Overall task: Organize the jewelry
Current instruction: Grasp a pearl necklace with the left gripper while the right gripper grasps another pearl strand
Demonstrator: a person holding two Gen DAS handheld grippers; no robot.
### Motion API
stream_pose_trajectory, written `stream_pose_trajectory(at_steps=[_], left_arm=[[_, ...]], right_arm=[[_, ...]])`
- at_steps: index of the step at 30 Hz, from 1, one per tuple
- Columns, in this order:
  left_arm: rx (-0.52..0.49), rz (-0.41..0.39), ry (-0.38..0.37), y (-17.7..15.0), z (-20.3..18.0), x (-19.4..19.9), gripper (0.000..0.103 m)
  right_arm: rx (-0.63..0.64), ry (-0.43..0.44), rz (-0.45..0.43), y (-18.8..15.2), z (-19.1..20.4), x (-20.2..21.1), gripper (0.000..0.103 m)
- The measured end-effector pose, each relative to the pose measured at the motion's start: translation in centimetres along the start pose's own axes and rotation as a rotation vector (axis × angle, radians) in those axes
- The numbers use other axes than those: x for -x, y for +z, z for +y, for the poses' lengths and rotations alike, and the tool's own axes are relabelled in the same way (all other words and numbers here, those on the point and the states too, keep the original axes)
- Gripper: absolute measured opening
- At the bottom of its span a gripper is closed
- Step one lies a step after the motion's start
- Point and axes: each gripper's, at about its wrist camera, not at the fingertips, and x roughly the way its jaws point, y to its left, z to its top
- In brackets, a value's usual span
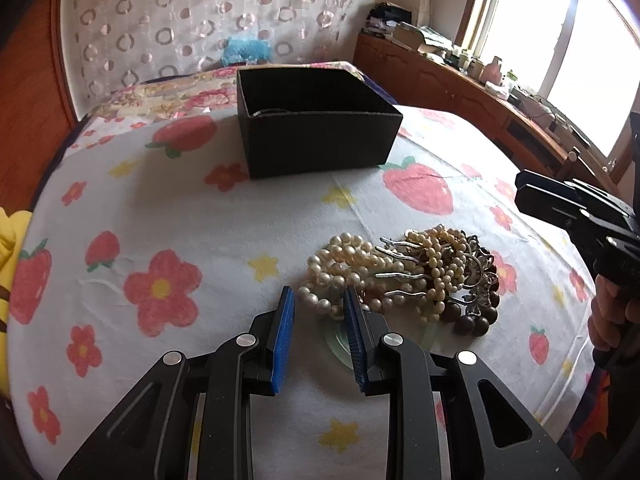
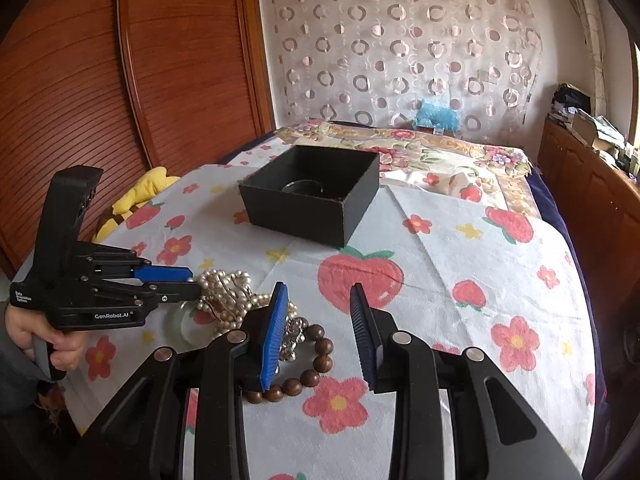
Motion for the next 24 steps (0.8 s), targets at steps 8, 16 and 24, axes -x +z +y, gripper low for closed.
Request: stream_pose_trajectory(at_steps=[8, 16, 24], left_arm=[[0.025, -0.028, -0.008, -0.2, 0.0, 0.7, 0.01], [0.01, -0.141, 0.027, 0.6, -0.7, 4.1, 0.007], [0.011, -0.248, 0.031, 1.7, -0.8, 8.0, 0.007]], right_arm=[[-0.01, 0.002, 0.012, -1.0, -0.1, 0.1, 0.035], [-0.001, 0.008, 0.026, -1.3, 0.4, -0.4, 0.035], [0.007, 0.023, 0.061, -1.0, 0.5, -1.7, 0.035]])
